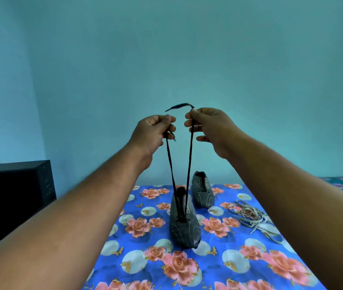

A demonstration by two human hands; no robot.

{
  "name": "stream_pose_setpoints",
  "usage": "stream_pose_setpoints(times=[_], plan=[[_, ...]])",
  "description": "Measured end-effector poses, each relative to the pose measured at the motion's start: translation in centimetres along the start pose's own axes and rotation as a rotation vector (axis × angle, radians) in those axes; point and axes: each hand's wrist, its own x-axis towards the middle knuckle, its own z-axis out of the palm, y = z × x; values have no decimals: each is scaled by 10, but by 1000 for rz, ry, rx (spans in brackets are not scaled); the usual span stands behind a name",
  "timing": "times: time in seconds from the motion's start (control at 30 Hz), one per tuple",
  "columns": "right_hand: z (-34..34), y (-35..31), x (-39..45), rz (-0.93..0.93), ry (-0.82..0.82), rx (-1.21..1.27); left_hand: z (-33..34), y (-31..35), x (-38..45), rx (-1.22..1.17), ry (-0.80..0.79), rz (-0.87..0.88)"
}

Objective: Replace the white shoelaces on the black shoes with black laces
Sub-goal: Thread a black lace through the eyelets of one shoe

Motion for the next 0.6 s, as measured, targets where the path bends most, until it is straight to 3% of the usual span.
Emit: stream_pose_setpoints(times=[0.6], plan=[[-7, -80, -17, -207, 82, -73, -1, 84, -8, 31, 142, 256]])
